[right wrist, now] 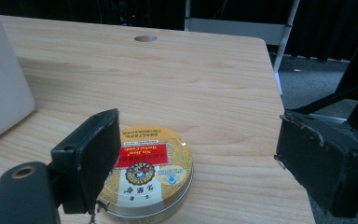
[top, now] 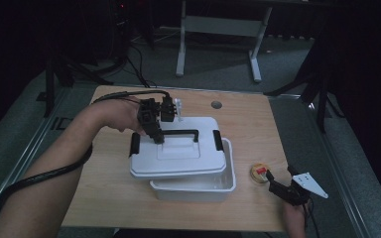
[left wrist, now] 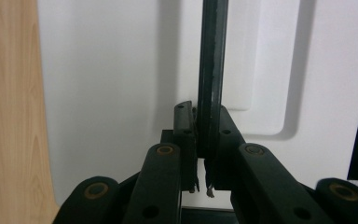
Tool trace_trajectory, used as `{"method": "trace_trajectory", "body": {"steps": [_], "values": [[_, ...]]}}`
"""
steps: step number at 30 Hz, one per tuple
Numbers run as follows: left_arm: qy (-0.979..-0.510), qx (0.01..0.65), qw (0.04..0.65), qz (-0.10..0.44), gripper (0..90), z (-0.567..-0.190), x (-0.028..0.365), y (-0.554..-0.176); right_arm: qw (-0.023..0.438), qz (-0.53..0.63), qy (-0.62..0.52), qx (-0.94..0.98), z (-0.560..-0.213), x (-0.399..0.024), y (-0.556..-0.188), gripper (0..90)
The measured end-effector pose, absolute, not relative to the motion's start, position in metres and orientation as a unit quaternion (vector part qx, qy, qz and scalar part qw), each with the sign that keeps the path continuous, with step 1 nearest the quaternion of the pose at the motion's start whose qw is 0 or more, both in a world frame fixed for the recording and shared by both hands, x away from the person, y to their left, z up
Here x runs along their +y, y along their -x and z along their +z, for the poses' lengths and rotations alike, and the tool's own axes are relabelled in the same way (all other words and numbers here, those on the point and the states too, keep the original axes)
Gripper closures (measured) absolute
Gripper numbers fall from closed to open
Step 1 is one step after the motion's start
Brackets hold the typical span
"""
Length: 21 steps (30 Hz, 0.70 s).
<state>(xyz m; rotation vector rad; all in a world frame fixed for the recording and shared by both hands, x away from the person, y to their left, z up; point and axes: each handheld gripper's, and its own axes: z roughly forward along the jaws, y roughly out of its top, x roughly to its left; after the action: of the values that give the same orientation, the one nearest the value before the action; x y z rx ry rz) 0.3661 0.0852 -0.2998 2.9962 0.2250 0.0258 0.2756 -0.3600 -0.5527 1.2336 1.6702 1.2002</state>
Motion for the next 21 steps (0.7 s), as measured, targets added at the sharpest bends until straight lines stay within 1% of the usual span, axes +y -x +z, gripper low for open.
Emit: {"method": "trace_trajectory", "body": {"steps": [6, 17, 21], "values": [[-0.993, 0.100, 0.066, 0.013, 83.5, -0.298, 0.115, -0.362, 0.363, 0.466, -0.479, 0.649, -0.553, -0.360, -0.276, 13.3], [-0.984, 0.166, 0.059, 0.018, 83.4, -0.305, 0.188, -0.345, 0.367, 0.459, -0.481, 0.651, -0.553, -0.359, -0.276, 13.3], [-0.978, 0.196, 0.070, 0.016, 83.5, -0.306, 0.216, -0.336, 0.367, 0.458, -0.481, 0.651, -0.553, -0.358, -0.276, 13.3]]}}
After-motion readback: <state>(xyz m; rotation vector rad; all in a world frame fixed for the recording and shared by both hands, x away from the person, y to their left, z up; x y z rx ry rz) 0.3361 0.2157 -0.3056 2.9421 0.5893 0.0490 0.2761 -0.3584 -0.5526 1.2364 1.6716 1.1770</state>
